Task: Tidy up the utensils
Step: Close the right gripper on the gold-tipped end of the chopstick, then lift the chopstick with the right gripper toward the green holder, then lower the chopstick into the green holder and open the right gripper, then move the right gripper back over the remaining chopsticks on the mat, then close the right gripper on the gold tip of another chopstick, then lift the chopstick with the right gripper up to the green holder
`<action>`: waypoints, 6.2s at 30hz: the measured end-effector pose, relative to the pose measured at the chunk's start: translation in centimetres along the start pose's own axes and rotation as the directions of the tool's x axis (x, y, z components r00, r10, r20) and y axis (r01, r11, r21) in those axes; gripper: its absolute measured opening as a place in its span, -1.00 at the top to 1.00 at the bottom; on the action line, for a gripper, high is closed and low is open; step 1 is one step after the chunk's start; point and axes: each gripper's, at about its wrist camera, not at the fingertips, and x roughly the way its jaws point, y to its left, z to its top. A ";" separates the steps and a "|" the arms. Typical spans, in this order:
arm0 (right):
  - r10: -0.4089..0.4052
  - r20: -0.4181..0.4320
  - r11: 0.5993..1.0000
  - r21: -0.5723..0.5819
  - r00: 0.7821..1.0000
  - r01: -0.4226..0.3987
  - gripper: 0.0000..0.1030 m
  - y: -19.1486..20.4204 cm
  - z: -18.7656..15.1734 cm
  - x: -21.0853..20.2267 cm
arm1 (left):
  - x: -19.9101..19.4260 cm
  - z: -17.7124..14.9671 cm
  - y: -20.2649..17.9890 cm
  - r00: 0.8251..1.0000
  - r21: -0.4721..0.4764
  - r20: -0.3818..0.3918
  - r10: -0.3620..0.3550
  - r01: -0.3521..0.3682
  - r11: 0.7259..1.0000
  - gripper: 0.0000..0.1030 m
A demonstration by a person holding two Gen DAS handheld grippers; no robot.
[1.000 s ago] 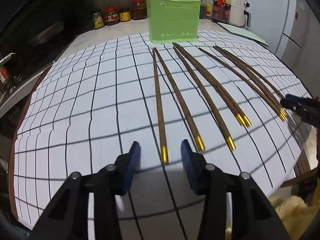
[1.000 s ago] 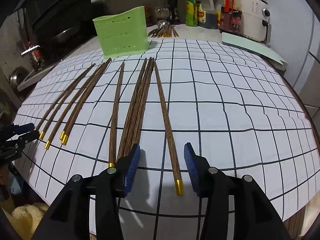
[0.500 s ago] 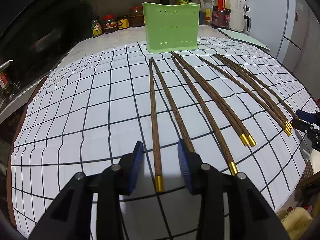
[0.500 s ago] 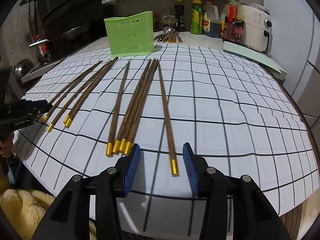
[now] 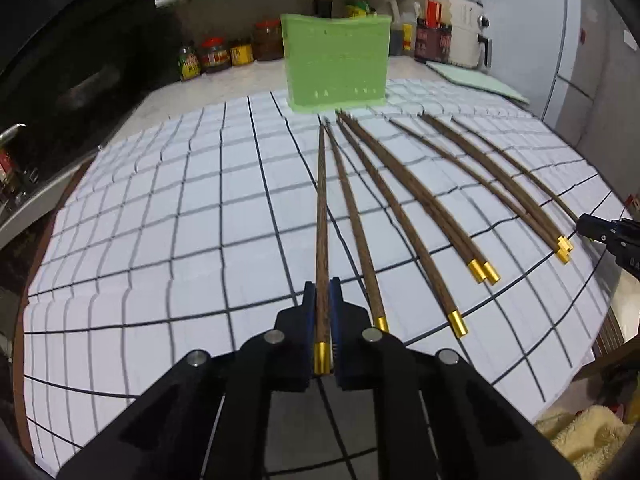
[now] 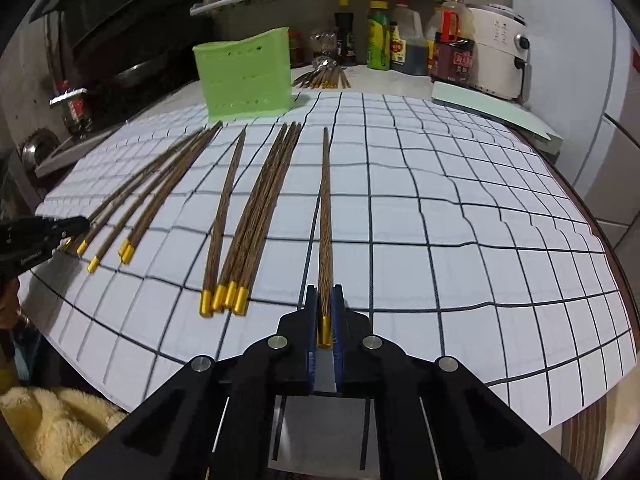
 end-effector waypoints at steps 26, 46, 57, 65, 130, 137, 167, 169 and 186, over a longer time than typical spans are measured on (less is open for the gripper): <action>-0.024 0.349 0.999 0.052 0.937 0.007 0.86 0.3 12.4 -12.8 | -13.6 5.9 5.2 0.901 -0.128 0.433 0.003 0.059 0.990 0.87; 0.028 0.573 0.995 -0.095 0.819 0.033 0.87 6.0 21.6 -12.9 | -15.4 14.3 3.6 0.765 -0.068 0.644 0.014 0.039 0.997 0.87; 0.103 0.650 0.989 -0.151 0.753 -0.004 0.87 9.7 30.1 -7.2 | -7.5 24.4 2.4 0.768 -0.053 0.641 -0.011 0.059 0.997 0.87; 0.133 0.474 0.991 -0.093 0.871 -0.101 0.81 6.3 29.0 2.1 | 0.1 24.3 3.4 0.867 -0.068 0.498 -0.024 0.067 0.995 0.87; -0.070 -0.082 0.998 -0.005 0.994 0.070 0.84 1.2 2.2 3.1 | 1.4 0.7 -1.1 0.997 0.004 -0.070 -0.023 0.024 1.000 0.80; -0.023 -0.057 0.999 -0.029 0.998 0.022 0.40 0.8 1.1 2.2 | 0.9 0.2 1.4 0.996 -0.030 -0.063 -0.055 0.053 0.998 0.80; -0.028 0.007 0.999 -0.037 1.000 0.028 0.37 0.6 0.2 1.7 | 0.9 -0.3 -0.1 0.999 -0.023 -0.009 -0.047 0.047 0.999 0.61; -0.027 0.012 0.999 -0.022 1.000 0.028 0.48 0.1 0.0 1.6 | 1.0 -0.4 -0.5 1.000 0.009 -0.005 -0.027 0.027 1.000 0.61; 0.009 0.066 1.000 0.011 0.998 -0.010 0.86 -0.1 1.1 -1.5 | -3.3 -0.2 1.6 0.994 -0.035 0.108 -0.017 0.021 0.999 0.87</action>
